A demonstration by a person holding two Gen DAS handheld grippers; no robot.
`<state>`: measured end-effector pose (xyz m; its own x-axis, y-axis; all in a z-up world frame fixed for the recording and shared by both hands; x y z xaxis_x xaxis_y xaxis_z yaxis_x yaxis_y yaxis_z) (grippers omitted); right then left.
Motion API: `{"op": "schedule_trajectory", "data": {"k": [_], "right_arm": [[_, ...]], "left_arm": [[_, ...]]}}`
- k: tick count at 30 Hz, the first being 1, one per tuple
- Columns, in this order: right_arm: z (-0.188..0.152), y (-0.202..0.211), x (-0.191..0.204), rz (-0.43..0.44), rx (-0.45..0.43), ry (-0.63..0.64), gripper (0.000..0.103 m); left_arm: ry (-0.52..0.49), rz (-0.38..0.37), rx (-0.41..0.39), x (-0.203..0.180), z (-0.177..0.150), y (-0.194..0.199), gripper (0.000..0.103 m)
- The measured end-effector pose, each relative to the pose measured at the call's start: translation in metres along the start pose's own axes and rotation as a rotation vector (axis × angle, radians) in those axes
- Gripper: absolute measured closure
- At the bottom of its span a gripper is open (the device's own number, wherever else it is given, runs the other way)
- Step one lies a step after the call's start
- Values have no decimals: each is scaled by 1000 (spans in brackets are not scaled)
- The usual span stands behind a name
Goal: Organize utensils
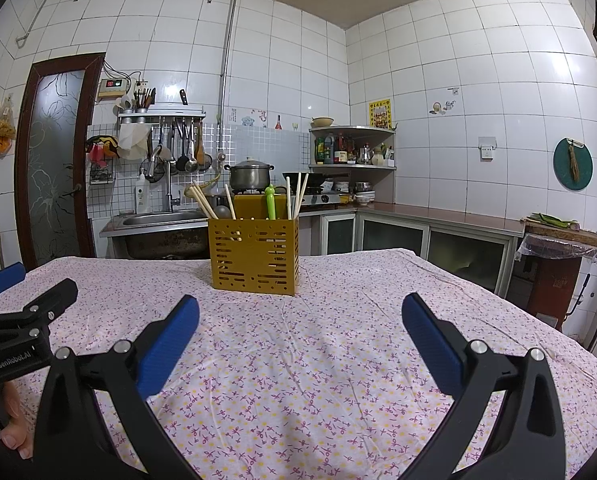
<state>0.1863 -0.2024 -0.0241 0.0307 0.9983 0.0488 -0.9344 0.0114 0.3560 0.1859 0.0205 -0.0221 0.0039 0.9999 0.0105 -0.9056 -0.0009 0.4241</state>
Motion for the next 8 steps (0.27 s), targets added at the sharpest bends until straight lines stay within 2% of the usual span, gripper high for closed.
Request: {"op": "schedule_trajectory", "data": {"k": [8], "right_arm": [[0, 0, -1, 0, 1, 1, 4]], "left_arm": [[-3, -2, 3, 2, 1, 0, 5]]}}
Point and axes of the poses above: each gripper's, at about its wrist camera, not at the fingertips, and y roughly against the way its jaws point, x to its left, z to its top, the point moved 9 cm from there along -y, roughly the way its jaws point, and after that the axes turned 12 degrees about x, right-handed, at the moved point
